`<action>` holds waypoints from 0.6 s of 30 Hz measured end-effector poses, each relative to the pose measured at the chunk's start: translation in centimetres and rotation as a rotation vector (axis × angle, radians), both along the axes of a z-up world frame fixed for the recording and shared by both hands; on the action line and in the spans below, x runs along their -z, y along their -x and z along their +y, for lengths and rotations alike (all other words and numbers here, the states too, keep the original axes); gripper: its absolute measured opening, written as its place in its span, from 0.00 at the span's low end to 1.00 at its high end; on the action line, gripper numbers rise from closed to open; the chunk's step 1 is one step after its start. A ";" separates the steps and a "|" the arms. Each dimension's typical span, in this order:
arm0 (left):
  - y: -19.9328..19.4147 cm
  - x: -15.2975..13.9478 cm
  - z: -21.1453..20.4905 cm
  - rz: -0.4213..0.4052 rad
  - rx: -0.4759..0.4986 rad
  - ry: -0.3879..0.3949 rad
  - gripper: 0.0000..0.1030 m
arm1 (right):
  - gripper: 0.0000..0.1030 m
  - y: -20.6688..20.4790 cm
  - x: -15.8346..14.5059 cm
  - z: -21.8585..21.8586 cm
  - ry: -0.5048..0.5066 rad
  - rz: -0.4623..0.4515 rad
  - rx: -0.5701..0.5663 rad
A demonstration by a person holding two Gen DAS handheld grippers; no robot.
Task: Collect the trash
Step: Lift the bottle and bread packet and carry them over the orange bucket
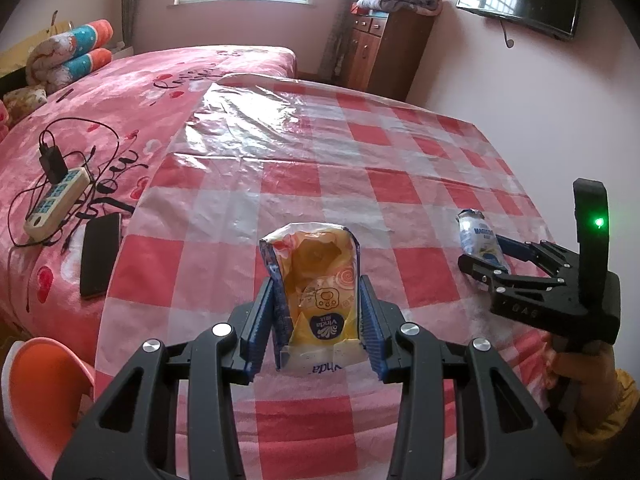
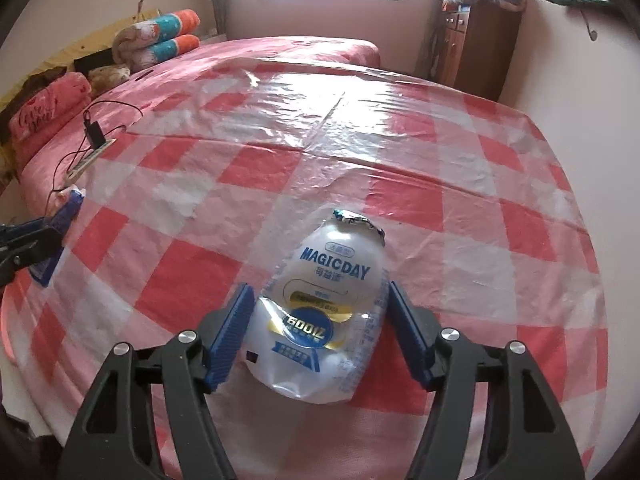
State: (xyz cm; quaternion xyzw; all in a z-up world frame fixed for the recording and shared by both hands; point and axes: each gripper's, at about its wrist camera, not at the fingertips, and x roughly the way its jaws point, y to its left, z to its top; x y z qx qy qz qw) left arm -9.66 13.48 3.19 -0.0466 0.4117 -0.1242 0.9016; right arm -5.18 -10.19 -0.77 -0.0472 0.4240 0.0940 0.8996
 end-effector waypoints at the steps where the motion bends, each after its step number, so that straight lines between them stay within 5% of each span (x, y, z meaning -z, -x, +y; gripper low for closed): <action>1: 0.0 0.0 0.1 0.000 0.001 0.001 0.41 | 0.65 0.1 0.0 -0.1 0.000 0.001 -0.003; 18: 2.1 -0.7 3.5 -0.039 -0.031 0.042 0.41 | 0.65 2.5 -2.3 2.6 -0.077 -0.024 -0.058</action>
